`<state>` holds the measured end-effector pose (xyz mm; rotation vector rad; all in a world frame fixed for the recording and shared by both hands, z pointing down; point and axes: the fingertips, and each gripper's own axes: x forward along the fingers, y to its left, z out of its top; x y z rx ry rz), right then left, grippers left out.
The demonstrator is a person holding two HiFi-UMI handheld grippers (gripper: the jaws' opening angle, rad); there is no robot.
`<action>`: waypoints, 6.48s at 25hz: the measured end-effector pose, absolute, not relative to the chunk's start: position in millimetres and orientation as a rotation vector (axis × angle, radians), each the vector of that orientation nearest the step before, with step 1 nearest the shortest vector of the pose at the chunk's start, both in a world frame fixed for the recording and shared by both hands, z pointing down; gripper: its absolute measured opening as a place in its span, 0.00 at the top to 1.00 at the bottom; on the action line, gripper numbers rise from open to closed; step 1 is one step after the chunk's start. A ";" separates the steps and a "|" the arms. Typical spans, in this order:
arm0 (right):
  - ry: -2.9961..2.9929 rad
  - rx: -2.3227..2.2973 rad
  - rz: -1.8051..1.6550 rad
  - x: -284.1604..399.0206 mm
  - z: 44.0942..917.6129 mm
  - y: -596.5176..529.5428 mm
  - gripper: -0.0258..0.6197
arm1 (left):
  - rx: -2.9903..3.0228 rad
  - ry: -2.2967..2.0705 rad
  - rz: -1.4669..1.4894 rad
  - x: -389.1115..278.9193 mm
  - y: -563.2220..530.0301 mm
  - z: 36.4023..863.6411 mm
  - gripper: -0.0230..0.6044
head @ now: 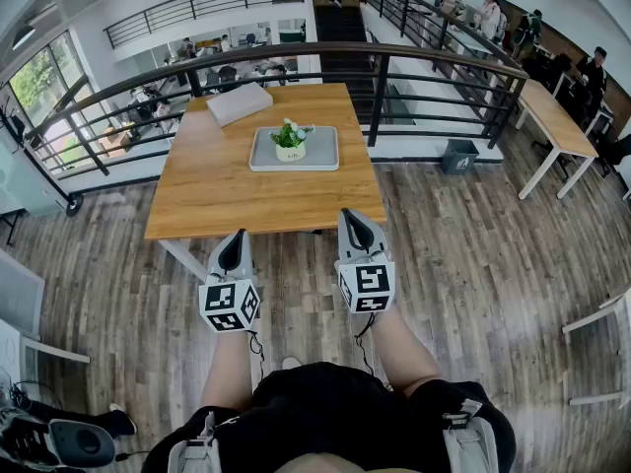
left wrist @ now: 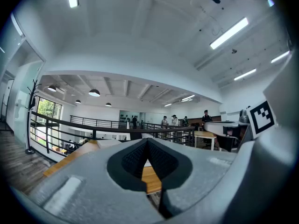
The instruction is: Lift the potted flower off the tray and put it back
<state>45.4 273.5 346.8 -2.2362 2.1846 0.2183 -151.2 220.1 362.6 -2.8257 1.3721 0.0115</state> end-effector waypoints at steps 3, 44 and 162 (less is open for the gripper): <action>2.154 -2.244 0.218 46.6 347.9 269.8 0.96 | -2.831 1.370 0.014 -151.9 214.5 364.1 0.94; 2.097 -2.279 0.218 -20.4 365.9 146.9 0.96 | -2.883 1.308 0.000 -223.9 86.6 385.1 0.94; 3.442 -0.937 -0.236 107.0 688.9 -355.8 0.10 | -2.861 1.682 -0.605 -30.1 -327.4 532.9 0.94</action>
